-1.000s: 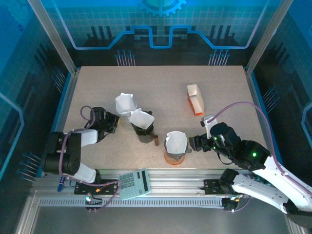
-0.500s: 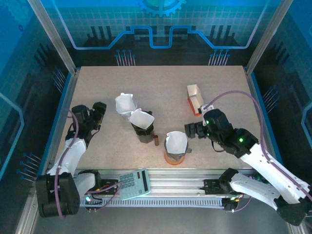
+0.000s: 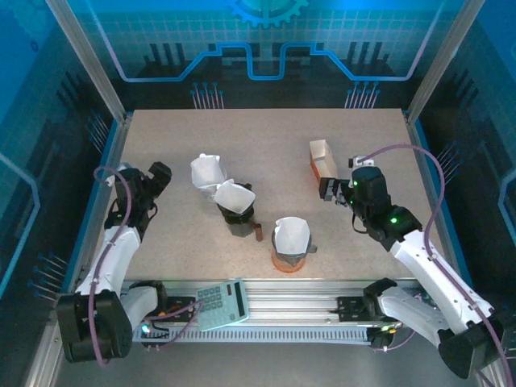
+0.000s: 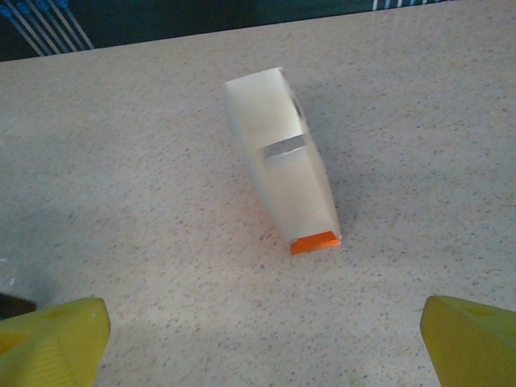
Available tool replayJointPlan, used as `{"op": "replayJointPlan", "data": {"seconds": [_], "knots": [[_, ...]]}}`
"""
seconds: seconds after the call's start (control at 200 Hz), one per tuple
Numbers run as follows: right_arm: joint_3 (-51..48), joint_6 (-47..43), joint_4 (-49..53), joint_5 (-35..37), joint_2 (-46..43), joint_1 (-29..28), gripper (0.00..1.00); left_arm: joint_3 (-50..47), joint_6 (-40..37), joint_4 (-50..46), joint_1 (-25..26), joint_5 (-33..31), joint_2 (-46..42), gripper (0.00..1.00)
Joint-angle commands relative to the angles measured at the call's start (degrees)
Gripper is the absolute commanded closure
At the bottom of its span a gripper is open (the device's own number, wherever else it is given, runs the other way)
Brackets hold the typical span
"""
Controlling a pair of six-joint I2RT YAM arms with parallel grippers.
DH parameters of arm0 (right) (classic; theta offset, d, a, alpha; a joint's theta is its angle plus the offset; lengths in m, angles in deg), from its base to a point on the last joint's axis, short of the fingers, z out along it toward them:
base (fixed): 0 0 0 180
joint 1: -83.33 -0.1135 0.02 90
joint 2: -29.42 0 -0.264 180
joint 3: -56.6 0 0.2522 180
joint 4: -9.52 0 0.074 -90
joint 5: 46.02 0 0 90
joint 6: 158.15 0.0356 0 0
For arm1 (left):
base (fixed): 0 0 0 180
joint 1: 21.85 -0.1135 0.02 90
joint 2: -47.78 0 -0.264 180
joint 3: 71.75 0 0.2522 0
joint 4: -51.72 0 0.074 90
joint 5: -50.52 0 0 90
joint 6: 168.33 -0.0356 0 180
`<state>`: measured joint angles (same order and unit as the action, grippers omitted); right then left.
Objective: Place the coffee filter in the dripper
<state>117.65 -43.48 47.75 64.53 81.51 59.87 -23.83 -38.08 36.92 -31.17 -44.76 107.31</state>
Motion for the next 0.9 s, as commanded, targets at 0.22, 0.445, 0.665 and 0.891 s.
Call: {"op": "replayJointPlan", "data": {"seconds": [0.22, 0.445, 0.665, 0.891], "knots": [[-4.2, -0.4, -7.9, -0.7, -1.2, 2.3, 0.00, -4.5, -29.6, 21.7, 2.7, -11.2, 10.6, 0.01], [-4.3, -0.8, -7.8, -0.7, -0.5, 3.0, 0.00, -11.8, -30.8, 42.1, 6.4, -14.0, 20.0, 0.01], [-4.6, -1.2, -7.8, -0.4, -0.2, 3.4, 0.00, -11.9, -34.2, 47.7, 9.6, -15.4, 23.7, 0.01], [-4.9, -1.9, -8.9, 1.1, -0.5, 3.8, 0.00, -14.2, -36.3, 53.2, 9.5, -8.0, 26.0, 0.01]]}}
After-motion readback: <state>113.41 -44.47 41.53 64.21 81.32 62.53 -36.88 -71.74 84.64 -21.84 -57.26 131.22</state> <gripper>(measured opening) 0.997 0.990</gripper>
